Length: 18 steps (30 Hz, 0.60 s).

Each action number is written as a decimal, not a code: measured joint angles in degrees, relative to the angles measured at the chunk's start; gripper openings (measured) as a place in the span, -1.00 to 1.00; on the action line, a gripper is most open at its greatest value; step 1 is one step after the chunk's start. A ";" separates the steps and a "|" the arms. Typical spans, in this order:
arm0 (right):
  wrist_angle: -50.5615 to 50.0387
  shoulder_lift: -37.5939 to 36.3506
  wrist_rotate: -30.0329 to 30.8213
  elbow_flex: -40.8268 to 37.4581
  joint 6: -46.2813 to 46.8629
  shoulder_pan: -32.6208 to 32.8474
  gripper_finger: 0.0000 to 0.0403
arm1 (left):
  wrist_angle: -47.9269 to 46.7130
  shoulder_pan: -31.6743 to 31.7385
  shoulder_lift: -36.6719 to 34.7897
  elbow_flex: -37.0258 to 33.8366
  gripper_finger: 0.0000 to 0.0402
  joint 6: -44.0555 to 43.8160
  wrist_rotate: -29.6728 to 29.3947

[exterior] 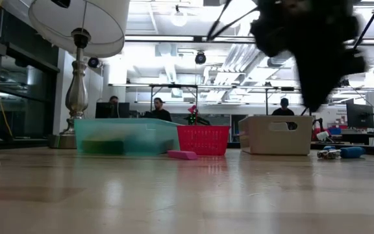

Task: Pick & Place School Supplies
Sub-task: Put the pink eraser into the red bin

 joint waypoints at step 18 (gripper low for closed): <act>-5.61 0.00 2.35 0.00 36.03 12.59 -0.65 | 0.02 0.02 0.00 0.00 0.09 0.02 0.00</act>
